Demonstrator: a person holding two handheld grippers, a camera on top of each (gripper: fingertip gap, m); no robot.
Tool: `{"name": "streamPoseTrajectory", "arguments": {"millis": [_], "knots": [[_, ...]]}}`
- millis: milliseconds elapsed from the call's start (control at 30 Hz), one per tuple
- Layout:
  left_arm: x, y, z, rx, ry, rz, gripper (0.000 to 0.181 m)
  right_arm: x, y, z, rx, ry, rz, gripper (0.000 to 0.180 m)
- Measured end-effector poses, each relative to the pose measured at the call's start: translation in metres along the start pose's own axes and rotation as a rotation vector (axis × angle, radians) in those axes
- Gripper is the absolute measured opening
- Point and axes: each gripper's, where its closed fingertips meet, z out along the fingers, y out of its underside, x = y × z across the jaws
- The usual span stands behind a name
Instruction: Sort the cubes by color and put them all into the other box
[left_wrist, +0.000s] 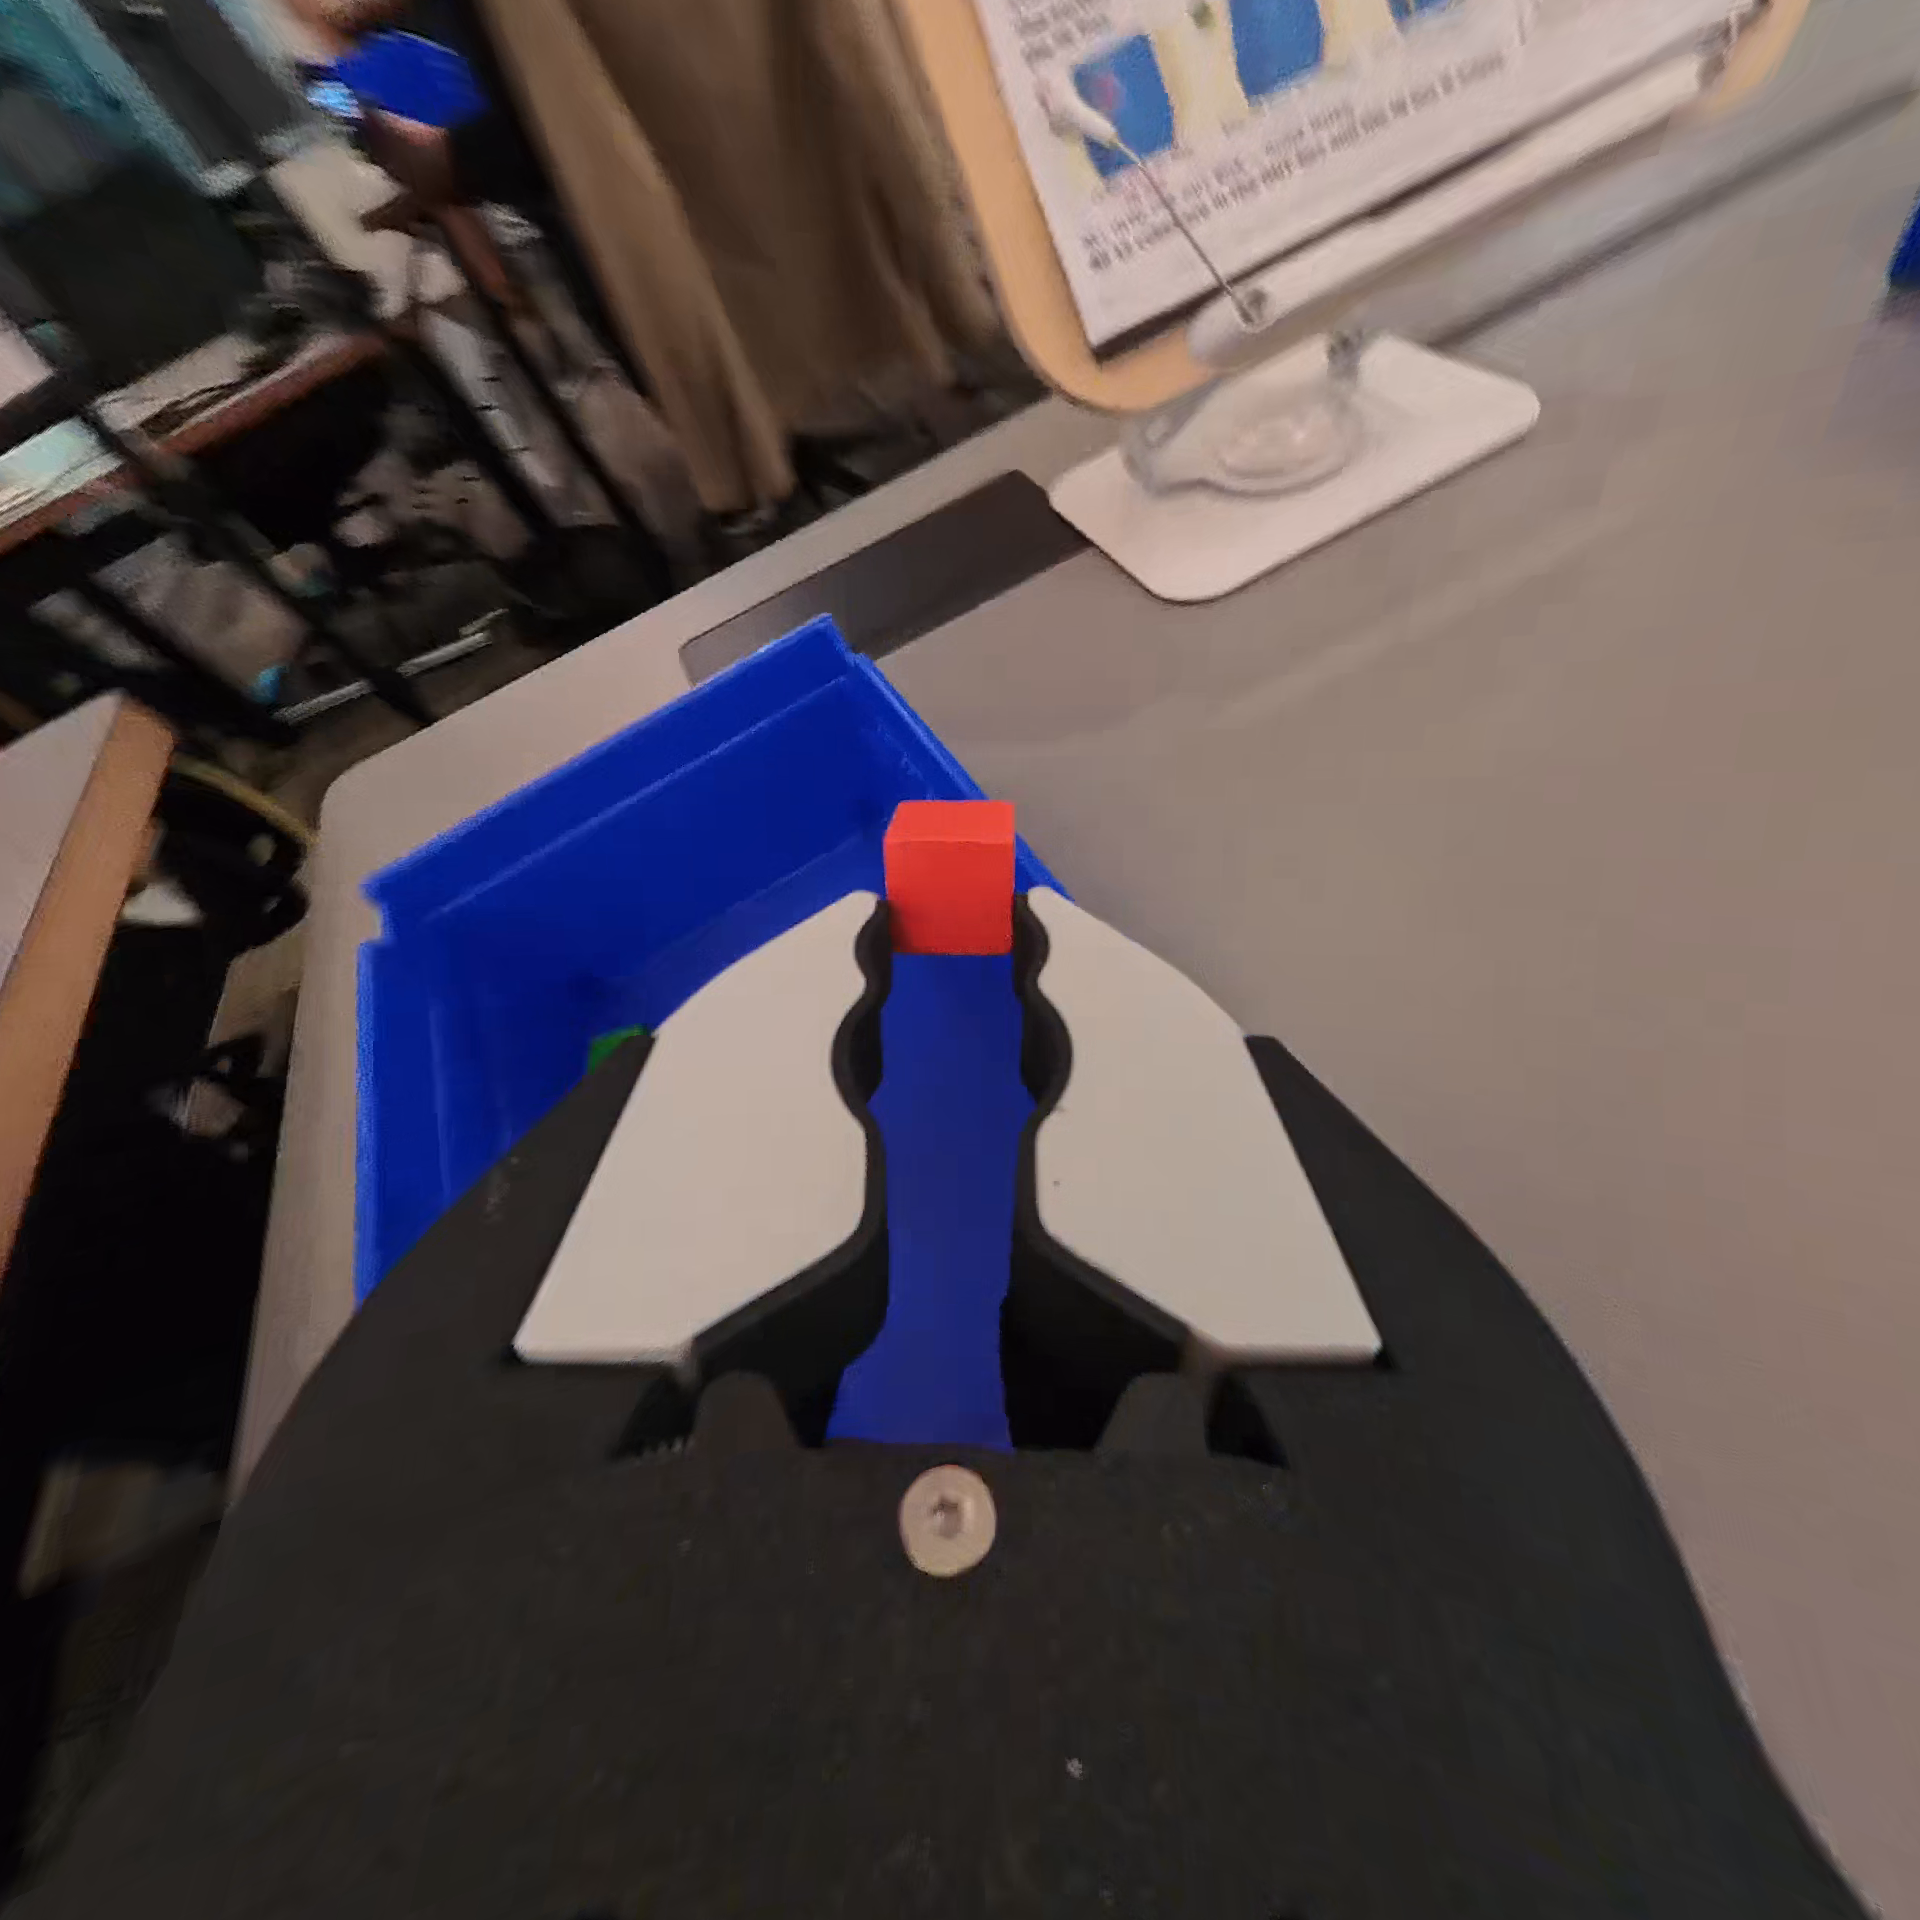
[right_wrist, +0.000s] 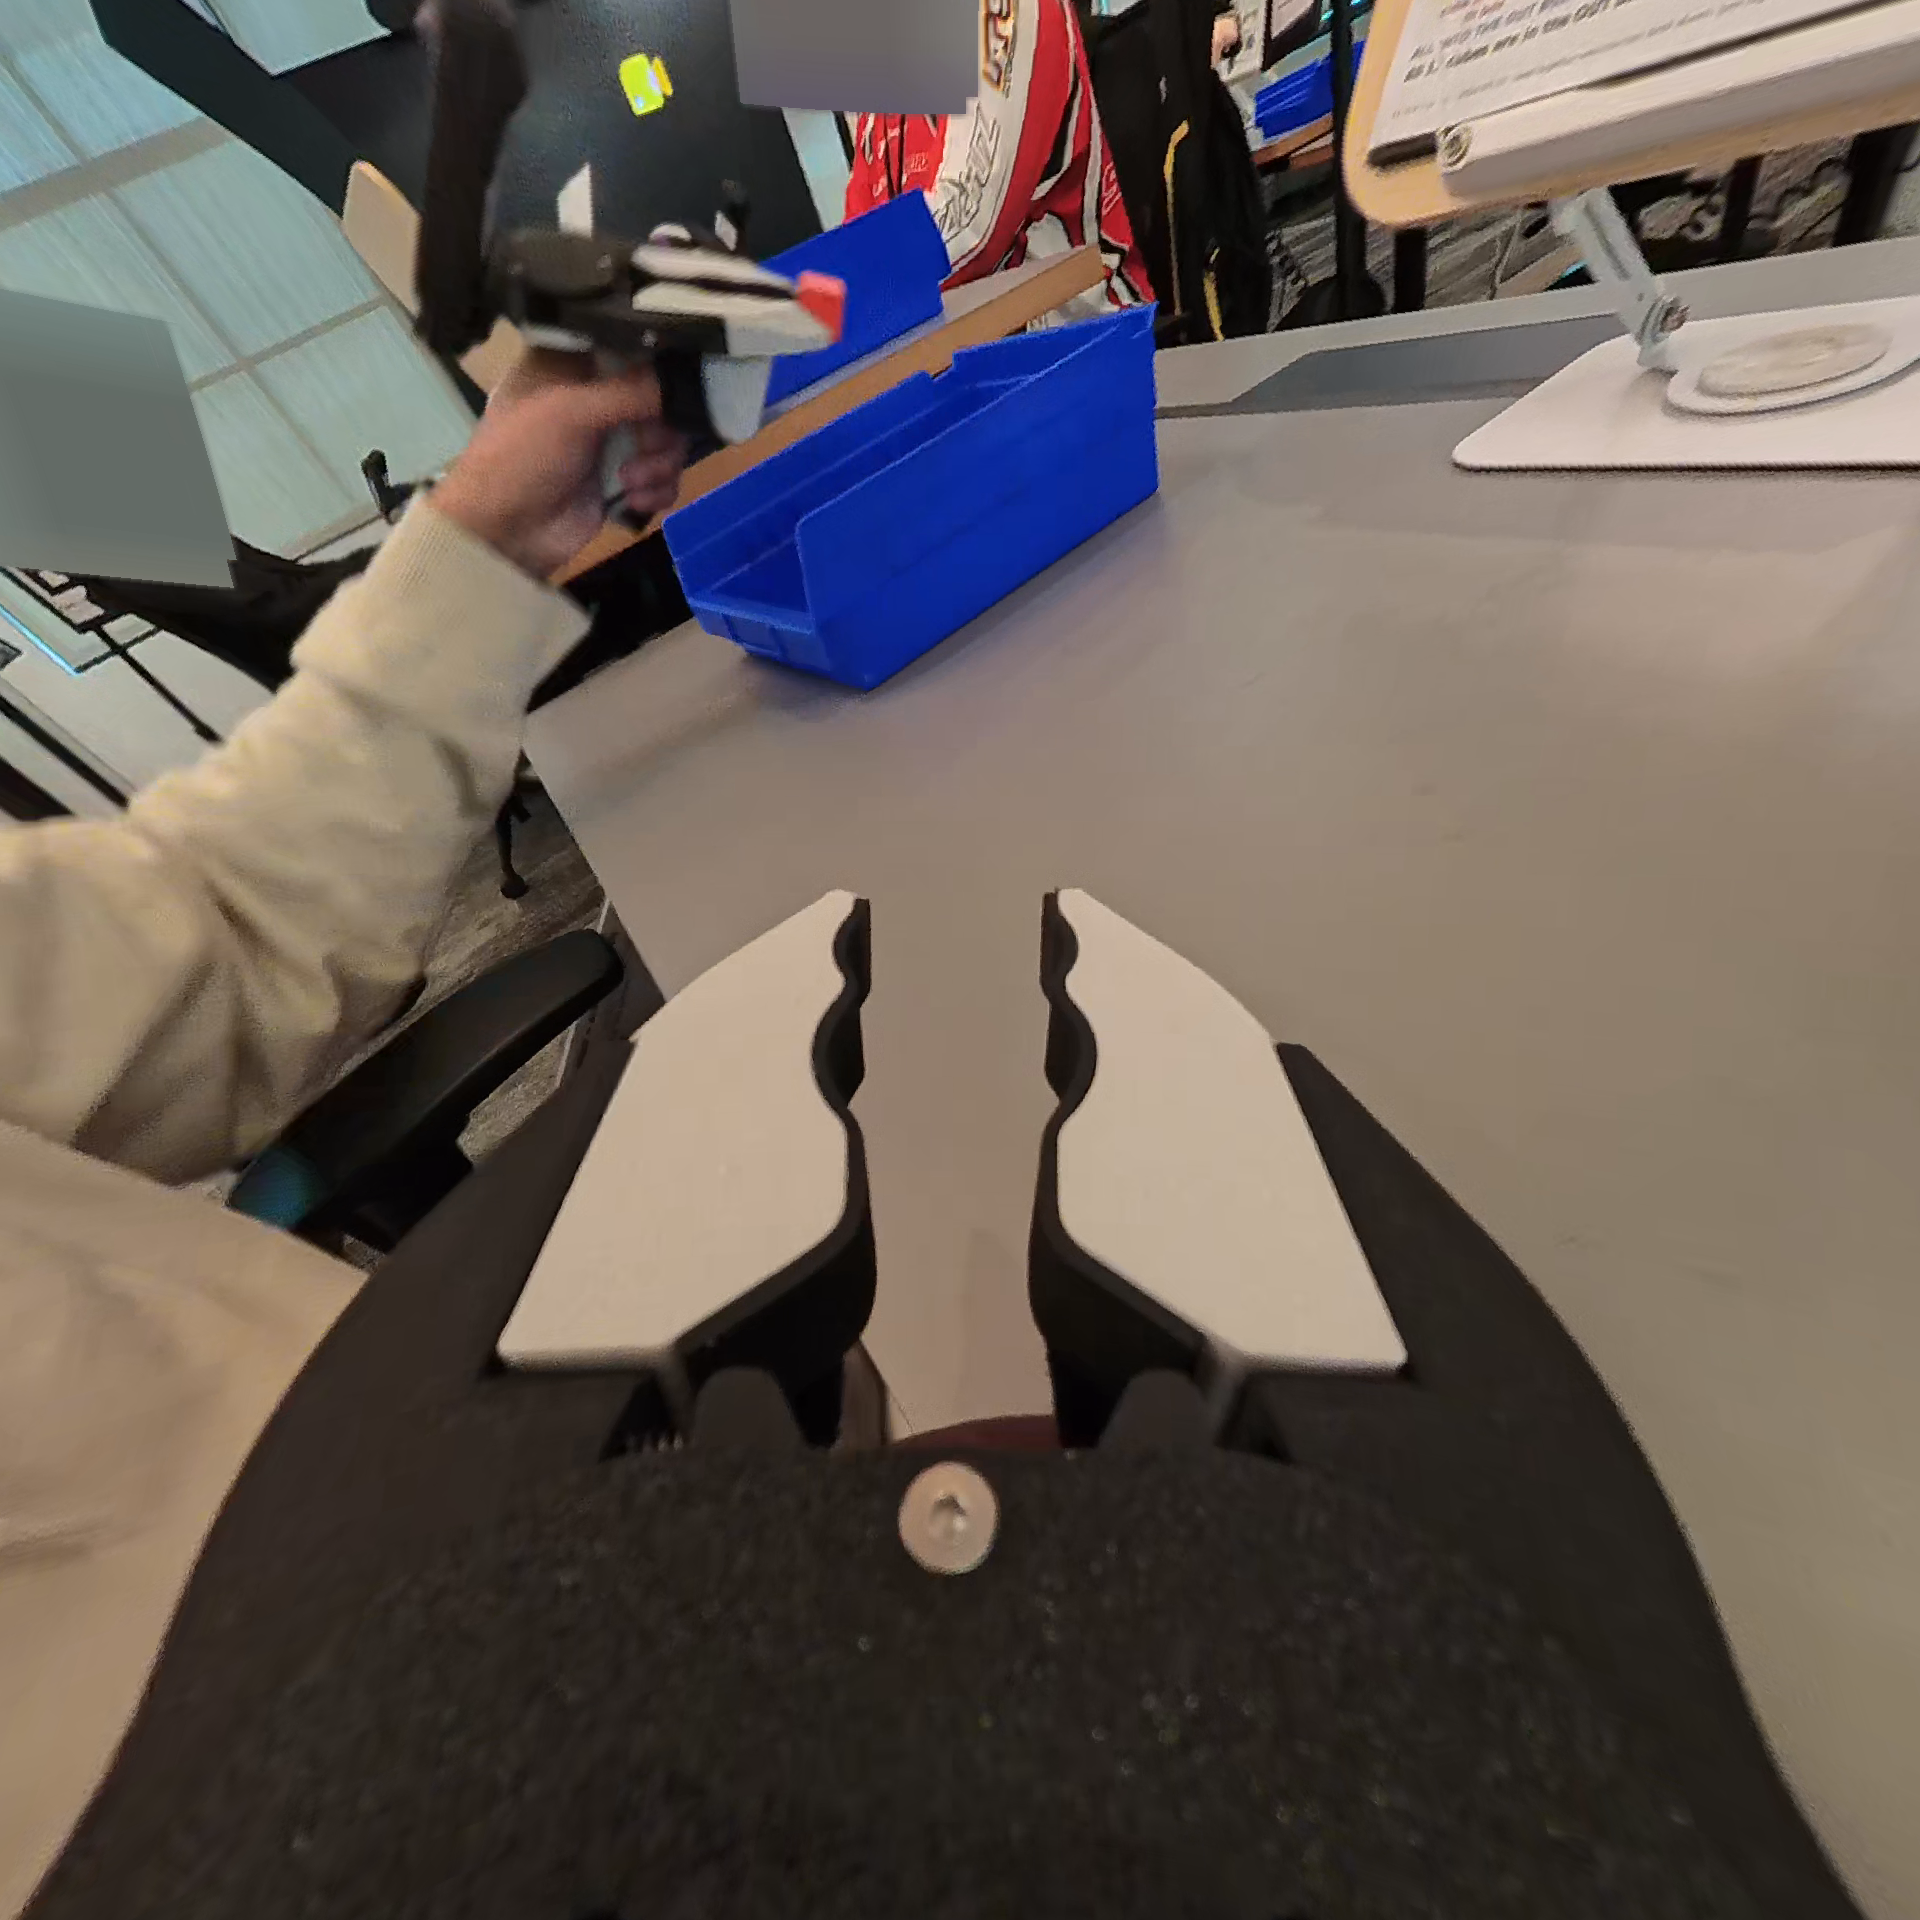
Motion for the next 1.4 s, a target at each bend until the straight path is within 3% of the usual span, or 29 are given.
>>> {"name": "streamPoseTrajectory", "arguments": {"millis": [133, 333, 467, 600, 700, 767, 833, 933, 1067, 1133, 1233, 1400], "knots": [[0.032, 0.021, -0.041, 0.076, -0.222, -0.143, 0.022, 0.007, -0.008, -0.008, 0.027, 0.033, -0.015, 0.031], [0.067, 0.044, -0.053, 0.087, -0.233, -0.143, 0.021, 0.016, -0.005, -0.009, 0.029, 0.042, 0.013, 0.03], [0.096, 0.026, -0.049, 0.181, -0.046, -0.159, 0.021, 0.017, 0.0, -0.002, 0.01, 0.03, 0.029, 0.03], [0.173, -0.032, -0.052, 0.463, 0.466, -0.149, 0.021, 0.022, -0.01, 0.014, -0.049, 0.002, 0.026, 0.035], [0.226, -0.068, -0.058, 0.643, 0.806, -0.069, 0.021, 0.01, -0.036, 0.036, -0.074, -0.2, 0.212, 0.042], [0.253, -0.081, -0.049, 0.676, 0.915, 0.014, 0.021, -0.002, -0.061, 0.049, -0.072, -0.416, 0.463, 0.046], [0.275, -0.088, -0.033, 0.671, 0.96, 0.111, 0.021, -0.004, -0.084, 0.06, -0.056, -0.582, 0.686, 0.048], [0.297, -0.095, -0.012, 0.646, 0.99, 0.192, 0.021, 0.001, -0.089, 0.077, -0.077, -0.674, 0.848, 0.05], [0.316, -0.085, 0.013, 0.58, 0.982, 0.308, 0.021, 0.006, -0.08, 0.088, -0.087, -0.715, 0.925, 0.049], [0.317, -0.084, 0.022, 0.587, 0.942, 0.331, 0.021, 0.017, -0.076, 0.092, -0.056, -0.683, 0.927, 0.024], [0.317, -0.077, 0.028, 0.531, 0.964, 0.29, 0.022, 0.028, -0.071, 0.096, -0.009, -0.663, 0.933, 0.022], [0.31, -0.072, -0.008, 0.494, 0.981, 0.239, 0.043, 0.034, -0.067, 0.085, 0.016, -0.642, 0.892, 0.022]]}}
